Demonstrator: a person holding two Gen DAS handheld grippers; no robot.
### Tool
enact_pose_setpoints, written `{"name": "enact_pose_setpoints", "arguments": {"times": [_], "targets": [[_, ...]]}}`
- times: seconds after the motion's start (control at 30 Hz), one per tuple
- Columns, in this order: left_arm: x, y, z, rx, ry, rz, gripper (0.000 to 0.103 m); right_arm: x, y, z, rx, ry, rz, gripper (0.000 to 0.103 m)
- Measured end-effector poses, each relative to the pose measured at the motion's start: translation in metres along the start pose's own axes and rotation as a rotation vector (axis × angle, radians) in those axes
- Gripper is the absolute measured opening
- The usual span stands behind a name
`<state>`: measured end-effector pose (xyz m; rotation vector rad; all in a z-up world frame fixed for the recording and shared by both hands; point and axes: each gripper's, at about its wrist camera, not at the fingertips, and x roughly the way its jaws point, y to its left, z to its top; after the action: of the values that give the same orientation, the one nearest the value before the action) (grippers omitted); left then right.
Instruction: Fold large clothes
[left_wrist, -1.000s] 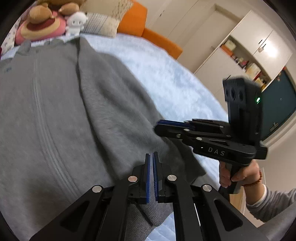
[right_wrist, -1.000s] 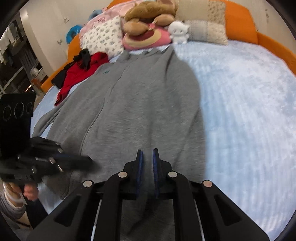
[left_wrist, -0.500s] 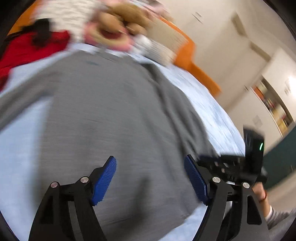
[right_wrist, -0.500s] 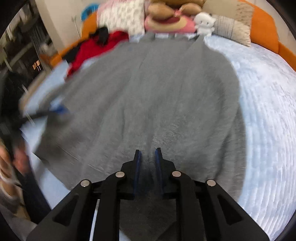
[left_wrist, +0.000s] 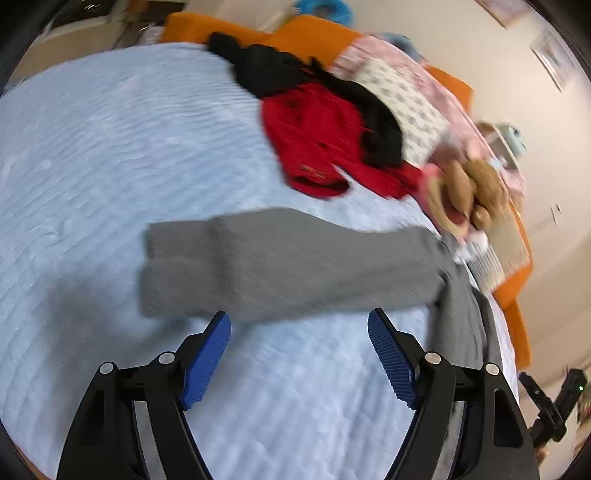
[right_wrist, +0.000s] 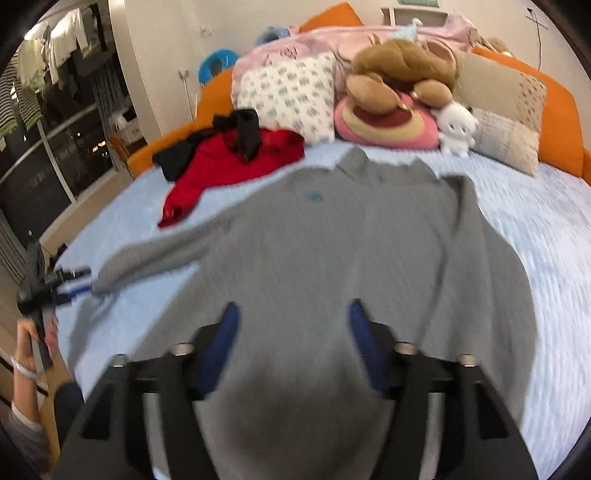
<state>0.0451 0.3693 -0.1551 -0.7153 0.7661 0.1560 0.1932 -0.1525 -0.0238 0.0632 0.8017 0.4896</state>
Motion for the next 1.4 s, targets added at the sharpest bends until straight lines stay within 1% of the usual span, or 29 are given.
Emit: {"name": "enact_pose_setpoints", "arguments": {"times": [0.07,0.2,0.27,0.3,0.33,0.37,0.43,0.5,0.53,0.6,0.63,0.67,0.7,0.73,0.77,0.8,0.83,0.87,0.9,0.97,1.03,1.07,1.1,1.17,1.2,1.23,1.27,1.3,1.4], "targets": [[0.011,0.009,0.006,-0.038,0.003,-0.007,0.078,0.011,0.008,0.015,-0.008,-0.013,0.005,0.083],[0.041,0.026,0.013,-0.126,0.051,-0.053,0.073,0.036,0.018,0.034,-0.025,-0.006,0.016,0.087],[0.050,0.035,0.009,-0.165,0.055,-0.072,0.063,0.057,0.020,0.045,-0.038,0.014,0.017,0.088],[0.053,0.037,0.008,-0.182,0.054,-0.074,0.055,0.062,0.020,0.047,-0.039,0.020,0.020,0.088],[0.052,0.043,0.005,-0.216,0.058,-0.088,0.051,0.073,0.018,0.053,-0.036,0.031,0.027,0.087],[0.049,0.048,0.002,-0.239,0.062,-0.109,0.051,0.082,0.016,0.057,-0.031,0.041,0.023,0.087],[0.039,0.057,-0.006,-0.269,0.060,-0.121,0.052,0.101,0.011,0.065,-0.027,0.064,0.027,0.087],[0.033,0.059,-0.012,-0.274,0.065,-0.117,0.059,0.124,0.005,0.076,-0.035,0.091,0.027,0.087],[0.032,0.059,-0.014,-0.265,0.068,-0.102,0.062,0.130,0.002,0.080,-0.032,0.098,0.030,0.084],[0.037,0.059,-0.015,-0.255,0.073,-0.087,0.063,0.150,-0.007,0.090,-0.011,0.123,0.033,0.079],[0.040,0.059,-0.014,-0.252,0.072,-0.080,0.063,0.162,-0.015,0.096,0.010,0.135,0.041,0.070],[0.045,0.059,-0.011,-0.250,0.063,-0.072,0.063,0.167,-0.019,0.098,0.023,0.139,0.048,0.056],[0.048,0.059,-0.009,-0.245,0.053,-0.066,0.063,0.172,-0.024,0.101,0.037,0.140,0.063,0.050],[0.049,0.058,-0.007,-0.239,0.042,-0.060,0.054,0.179,-0.031,0.102,0.057,0.142,0.070,0.034],[0.051,0.057,-0.003,-0.229,0.032,-0.042,0.050,0.184,-0.035,0.102,0.065,0.149,0.071,0.025],[0.053,0.056,0.000,-0.223,0.029,-0.036,0.042,0.189,-0.039,0.101,0.071,0.160,0.080,0.024],[0.054,0.054,0.005,-0.215,0.020,-0.040,0.030,0.198,-0.042,0.099,0.076,0.184,0.095,0.021],[0.053,0.049,0.010,-0.199,0.012,-0.048,0.028,0.205,-0.044,0.097,0.077,0.200,0.102,0.018],[0.051,0.046,0.012,-0.187,0.006,-0.051,0.026,0.215,-0.048,0.095,0.083,0.218,0.118,0.018],[0.043,0.026,0.024,-0.114,-0.024,-0.064,0.024,0.226,-0.053,0.098,0.101,0.230,0.147,0.018],[0.030,-0.001,0.035,-0.034,-0.056,-0.130,0.023,0.238,-0.057,0.107,0.117,0.249,0.213,0.018],[0.021,-0.025,0.042,0.034,-0.067,-0.186,0.023,0.242,-0.058,0.111,0.116,0.258,0.230,0.018],[0.016,-0.037,0.045,0.066,-0.071,-0.213,0.023,0.249,-0.059,0.117,0.110,0.276,0.245,0.018],[-0.005,-0.094,0.049,0.226,-0.069,-0.329,0.023,0.262,-0.062,0.125,0.116,0.323,0.283,0.018],[-0.012,-0.113,0.047,0.283,-0.065,-0.357,0.023,0.267,-0.063,0.126,0.122,0.341,0.292,0.018],[-0.026,-0.155,0.041,0.405,-0.050,-0.424,0.023,0.276,-0.067,0.129,0.137,0.376,0.313,0.018],[-0.032,-0.174,0.036,0.460,-0.037,-0.459,0.023,0.285,-0.071,0.132,0.151,0.409,0.331,0.018],[-0.044,-0.210,0.024,0.568,-0.011,-0.521,0.023,0.292,-0.076,0.135,0.167,0.433,0.346,0.018],[-0.059,-0.280,-0.015,0.793,0.070,-0.605,0.023,0.310,-0.088,0.143,0.233,0.498,0.439,0.018]]}}
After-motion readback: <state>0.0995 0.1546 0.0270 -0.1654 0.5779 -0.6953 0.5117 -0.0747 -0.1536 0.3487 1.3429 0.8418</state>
